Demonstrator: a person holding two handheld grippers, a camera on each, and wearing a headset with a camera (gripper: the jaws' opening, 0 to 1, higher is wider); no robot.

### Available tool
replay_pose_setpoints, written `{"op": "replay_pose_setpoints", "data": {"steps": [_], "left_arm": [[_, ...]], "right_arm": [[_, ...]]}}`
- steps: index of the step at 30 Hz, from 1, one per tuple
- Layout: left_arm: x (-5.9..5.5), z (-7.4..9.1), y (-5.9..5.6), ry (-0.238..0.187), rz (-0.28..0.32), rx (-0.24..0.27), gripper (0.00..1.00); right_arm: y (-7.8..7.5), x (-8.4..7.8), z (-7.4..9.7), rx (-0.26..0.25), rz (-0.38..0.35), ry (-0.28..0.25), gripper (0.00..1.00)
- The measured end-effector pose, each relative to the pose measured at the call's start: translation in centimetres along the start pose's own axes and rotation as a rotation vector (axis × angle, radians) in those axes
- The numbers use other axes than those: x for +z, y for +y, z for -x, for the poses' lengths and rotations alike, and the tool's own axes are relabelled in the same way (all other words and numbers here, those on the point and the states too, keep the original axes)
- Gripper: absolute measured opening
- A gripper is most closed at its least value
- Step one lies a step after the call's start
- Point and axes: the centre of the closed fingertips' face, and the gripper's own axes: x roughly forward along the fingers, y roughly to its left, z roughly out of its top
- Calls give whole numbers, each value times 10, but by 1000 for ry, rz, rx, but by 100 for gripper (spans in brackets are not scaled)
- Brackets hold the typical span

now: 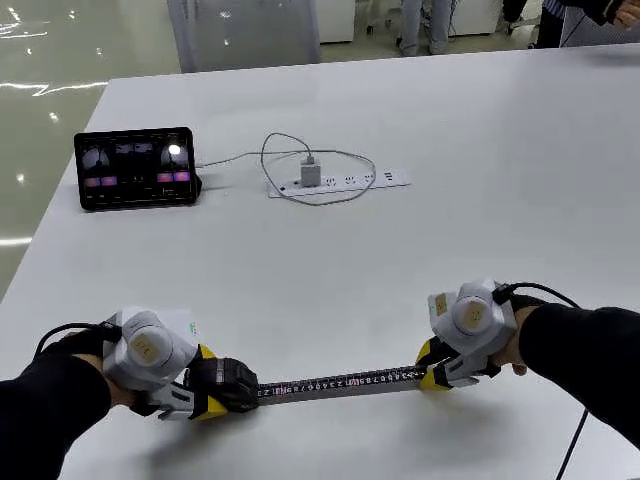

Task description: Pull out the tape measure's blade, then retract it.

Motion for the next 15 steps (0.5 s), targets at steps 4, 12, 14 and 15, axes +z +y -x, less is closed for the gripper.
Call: {"op": "replay_pose_setpoints", "data": {"steps": [4,12,14,15], "left_arm": [[0,0,0,1,-17,2,32],[-1,-1,0,46,3,7,33],[-2,0,0,55,11,1,33],[-2,0,0,57,15,-1,33]], "right_arm": [[0,0,0,12,-4,-9,12],[1,0,-2,45,125,97,12],[2,0,-1,49,109,97,12],[2,0,-1,49,104,96,12]]}}
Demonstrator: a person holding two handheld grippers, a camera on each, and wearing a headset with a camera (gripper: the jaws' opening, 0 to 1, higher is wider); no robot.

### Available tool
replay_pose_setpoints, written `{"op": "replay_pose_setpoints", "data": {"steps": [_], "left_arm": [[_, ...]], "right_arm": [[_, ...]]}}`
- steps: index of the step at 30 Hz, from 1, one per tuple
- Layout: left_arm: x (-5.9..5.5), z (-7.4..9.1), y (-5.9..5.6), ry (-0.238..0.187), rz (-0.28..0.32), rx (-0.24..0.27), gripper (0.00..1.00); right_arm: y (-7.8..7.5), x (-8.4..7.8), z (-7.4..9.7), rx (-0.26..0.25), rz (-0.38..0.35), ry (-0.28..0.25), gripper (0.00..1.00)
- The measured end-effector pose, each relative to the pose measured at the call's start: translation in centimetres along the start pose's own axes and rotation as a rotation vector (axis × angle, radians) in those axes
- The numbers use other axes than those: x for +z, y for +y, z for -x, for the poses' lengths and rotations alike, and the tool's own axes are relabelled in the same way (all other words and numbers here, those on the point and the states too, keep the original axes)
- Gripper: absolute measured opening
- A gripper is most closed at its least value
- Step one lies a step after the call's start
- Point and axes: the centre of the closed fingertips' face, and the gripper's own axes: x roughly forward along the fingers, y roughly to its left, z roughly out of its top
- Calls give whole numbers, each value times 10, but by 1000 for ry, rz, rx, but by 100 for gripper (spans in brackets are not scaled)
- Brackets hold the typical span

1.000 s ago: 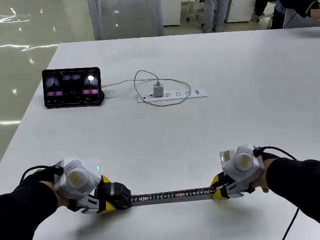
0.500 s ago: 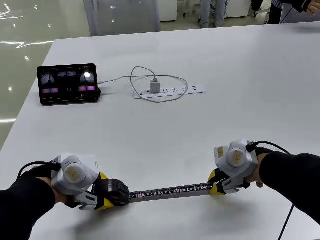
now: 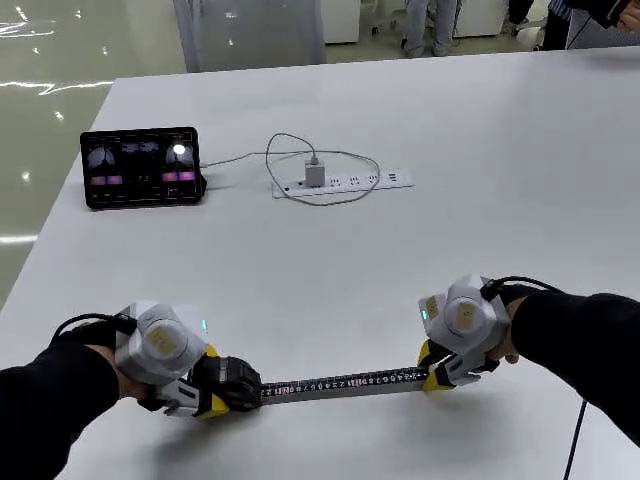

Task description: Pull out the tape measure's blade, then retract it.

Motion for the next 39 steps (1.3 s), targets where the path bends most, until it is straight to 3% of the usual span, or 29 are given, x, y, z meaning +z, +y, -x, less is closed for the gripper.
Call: {"op": "replay_pose_setpoints", "data": {"steps": [10,12,14,19,33,39], "left_arm": [[0,4,-1,32,-19,-22,33],[-3,7,-4,48,15,-40,36],[-6,7,-6,58,5,-48,42],[-5,12,-7,47,-5,-55,46],[3,22,-15,4,11,-104,71],[3,23,-18,6,16,-109,82]], "right_arm": [[-3,8,7,-15,3,-5,17],[-4,11,9,-17,7,-18,17],[-2,13,10,-14,15,-14,18],[1,12,12,-8,60,7,22],[-5,14,21,-37,25,-22,41],[-2,12,24,-30,21,-25,45]]}}
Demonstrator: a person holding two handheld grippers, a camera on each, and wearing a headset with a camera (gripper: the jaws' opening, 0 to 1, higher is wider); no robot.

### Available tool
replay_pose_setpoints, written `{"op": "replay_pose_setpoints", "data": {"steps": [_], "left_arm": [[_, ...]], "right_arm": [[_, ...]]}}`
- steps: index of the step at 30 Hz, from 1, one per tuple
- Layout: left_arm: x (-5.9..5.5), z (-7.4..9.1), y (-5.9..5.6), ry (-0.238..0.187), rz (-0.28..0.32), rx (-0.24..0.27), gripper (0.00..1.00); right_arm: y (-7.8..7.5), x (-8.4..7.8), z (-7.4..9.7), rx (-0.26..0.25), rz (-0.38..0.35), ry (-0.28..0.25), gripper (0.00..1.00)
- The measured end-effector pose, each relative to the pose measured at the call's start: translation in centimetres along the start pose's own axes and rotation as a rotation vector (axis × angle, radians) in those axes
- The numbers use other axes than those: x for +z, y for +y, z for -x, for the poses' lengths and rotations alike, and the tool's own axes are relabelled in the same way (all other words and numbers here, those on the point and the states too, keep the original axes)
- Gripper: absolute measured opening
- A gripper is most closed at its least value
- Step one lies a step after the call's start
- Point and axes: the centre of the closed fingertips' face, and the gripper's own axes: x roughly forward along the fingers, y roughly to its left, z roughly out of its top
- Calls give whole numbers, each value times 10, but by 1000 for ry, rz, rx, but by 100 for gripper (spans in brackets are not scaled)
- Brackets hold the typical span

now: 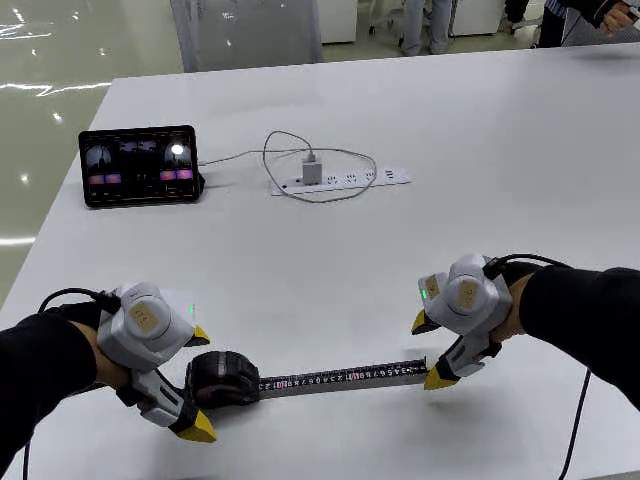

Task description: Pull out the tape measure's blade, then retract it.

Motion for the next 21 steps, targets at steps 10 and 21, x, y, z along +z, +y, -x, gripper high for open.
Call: {"op": "replay_pose_setpoints", "data": {"steps": [10,21], "left_arm": [[2,3,9,-33,0,66,99],[11,9,7,-163,178,99,99]], "right_arm": [[10,-7,-2,21,8,2,60],[8,-7,-2,-26,-91,-39,86]]}}
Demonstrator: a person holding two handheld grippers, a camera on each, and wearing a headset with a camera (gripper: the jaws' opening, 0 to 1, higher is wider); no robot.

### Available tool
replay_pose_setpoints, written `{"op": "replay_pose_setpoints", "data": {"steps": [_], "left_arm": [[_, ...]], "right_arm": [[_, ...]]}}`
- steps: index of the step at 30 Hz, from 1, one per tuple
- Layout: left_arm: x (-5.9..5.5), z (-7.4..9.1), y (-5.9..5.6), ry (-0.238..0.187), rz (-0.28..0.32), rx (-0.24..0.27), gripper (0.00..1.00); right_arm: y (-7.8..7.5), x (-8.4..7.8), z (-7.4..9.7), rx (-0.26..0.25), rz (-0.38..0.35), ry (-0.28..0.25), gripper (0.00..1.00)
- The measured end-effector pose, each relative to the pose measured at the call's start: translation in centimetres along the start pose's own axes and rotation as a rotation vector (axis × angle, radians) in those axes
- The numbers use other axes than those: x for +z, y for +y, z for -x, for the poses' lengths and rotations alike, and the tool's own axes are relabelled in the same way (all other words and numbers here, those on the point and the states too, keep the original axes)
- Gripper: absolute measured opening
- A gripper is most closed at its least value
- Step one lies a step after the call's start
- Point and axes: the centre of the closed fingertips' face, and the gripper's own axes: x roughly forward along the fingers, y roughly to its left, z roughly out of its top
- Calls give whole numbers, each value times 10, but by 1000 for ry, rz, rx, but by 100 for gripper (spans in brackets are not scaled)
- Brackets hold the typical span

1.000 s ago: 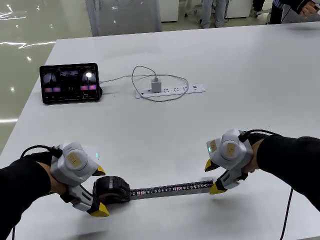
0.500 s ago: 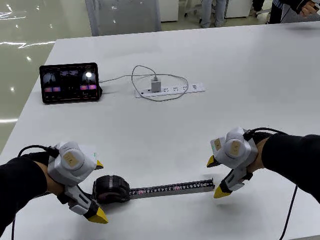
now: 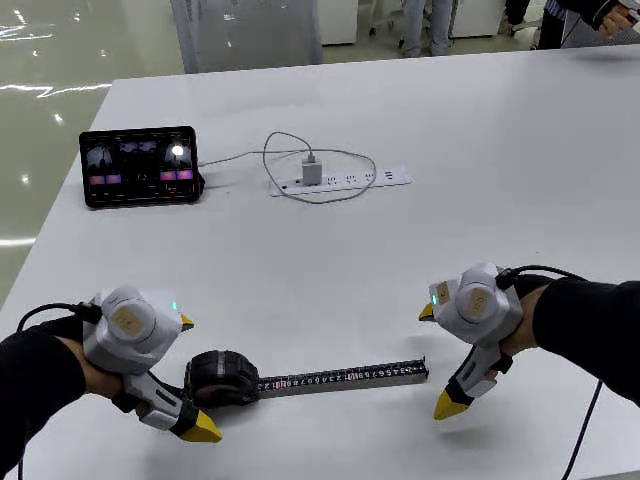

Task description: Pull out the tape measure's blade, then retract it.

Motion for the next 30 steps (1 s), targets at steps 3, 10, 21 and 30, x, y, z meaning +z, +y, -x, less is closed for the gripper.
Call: {"op": "replay_pose_setpoints", "data": {"steps": [3,10,21,30], "left_arm": [[0,4,6,-20,9,45,99],[-11,7,8,-37,70,81,99],[-1,32,36,-251,172,297,99],[-21,32,25,-290,262,317,99]], "right_arm": [[-1,4,-1,-32,-61,-37,98],[-4,5,4,-76,-144,-81,99],[-11,10,20,-221,-258,-212,99],[-9,2,38,-314,-352,-310,99]]}}
